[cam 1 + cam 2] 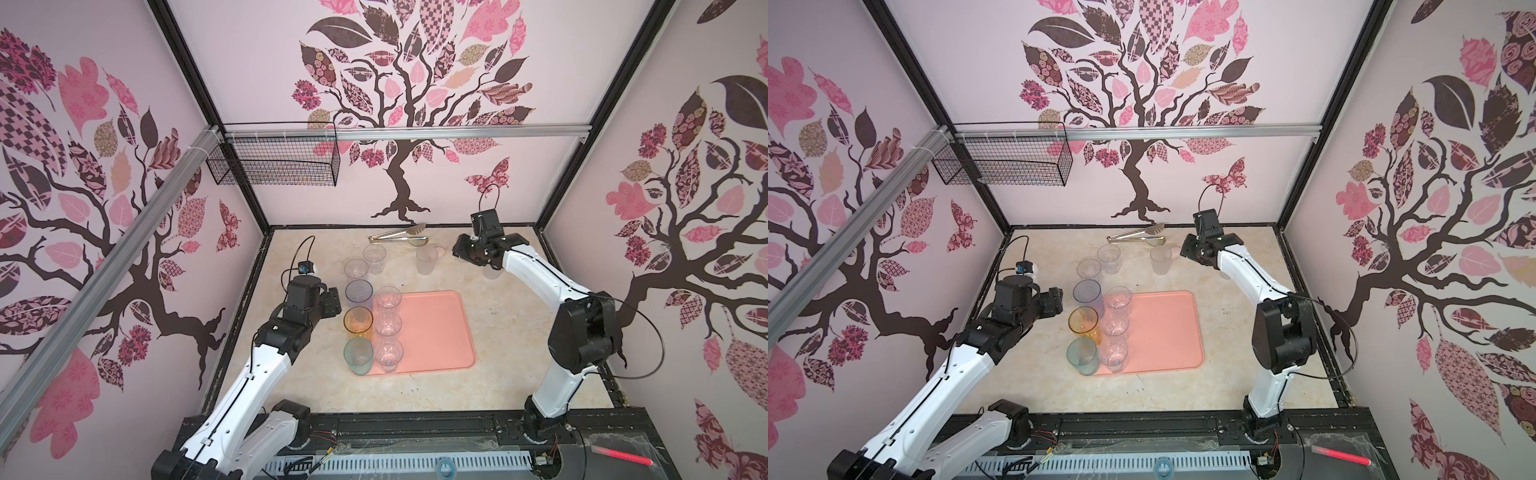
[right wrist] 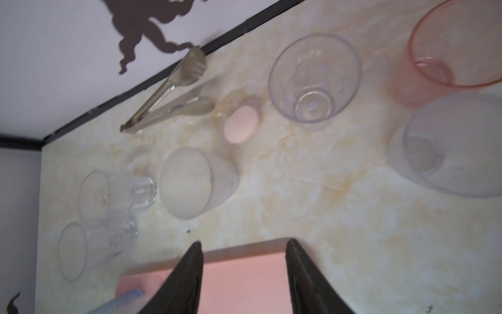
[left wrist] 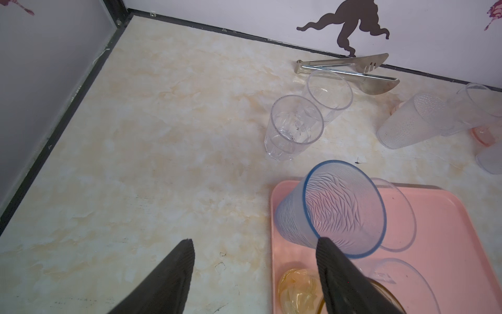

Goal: Place the glasses into the tray
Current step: 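Reach the right gripper back to the clear glasses beyond the tray and lower into one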

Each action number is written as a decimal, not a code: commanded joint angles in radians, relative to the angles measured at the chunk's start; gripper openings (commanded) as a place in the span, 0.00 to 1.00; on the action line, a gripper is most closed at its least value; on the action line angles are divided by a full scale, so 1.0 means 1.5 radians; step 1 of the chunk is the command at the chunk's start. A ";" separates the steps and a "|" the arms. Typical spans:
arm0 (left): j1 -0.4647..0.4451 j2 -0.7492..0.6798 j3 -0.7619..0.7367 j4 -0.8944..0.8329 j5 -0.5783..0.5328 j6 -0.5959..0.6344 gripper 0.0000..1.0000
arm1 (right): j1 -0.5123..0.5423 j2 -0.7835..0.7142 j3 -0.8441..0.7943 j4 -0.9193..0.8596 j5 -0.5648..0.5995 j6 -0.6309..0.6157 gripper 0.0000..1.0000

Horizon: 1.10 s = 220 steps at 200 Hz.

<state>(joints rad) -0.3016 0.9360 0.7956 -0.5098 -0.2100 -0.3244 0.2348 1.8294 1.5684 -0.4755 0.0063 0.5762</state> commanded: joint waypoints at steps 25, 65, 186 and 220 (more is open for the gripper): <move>0.003 -0.003 -0.037 0.027 -0.009 0.012 0.76 | -0.062 0.143 0.151 -0.022 0.070 0.013 0.54; 0.003 0.008 -0.043 0.031 -0.008 0.014 0.76 | -0.070 0.233 0.245 -0.041 0.086 -0.002 0.52; 0.003 0.031 -0.042 0.040 0.009 0.010 0.76 | -0.075 0.336 0.278 -0.044 0.069 0.001 0.43; 0.002 0.029 -0.042 0.041 0.009 0.011 0.76 | -0.075 0.317 0.252 -0.031 0.067 -0.004 0.33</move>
<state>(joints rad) -0.3016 0.9810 0.7555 -0.4648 -0.2035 -0.3134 0.1265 2.2997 1.9614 -0.5186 0.1123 0.5735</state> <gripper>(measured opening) 0.754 0.368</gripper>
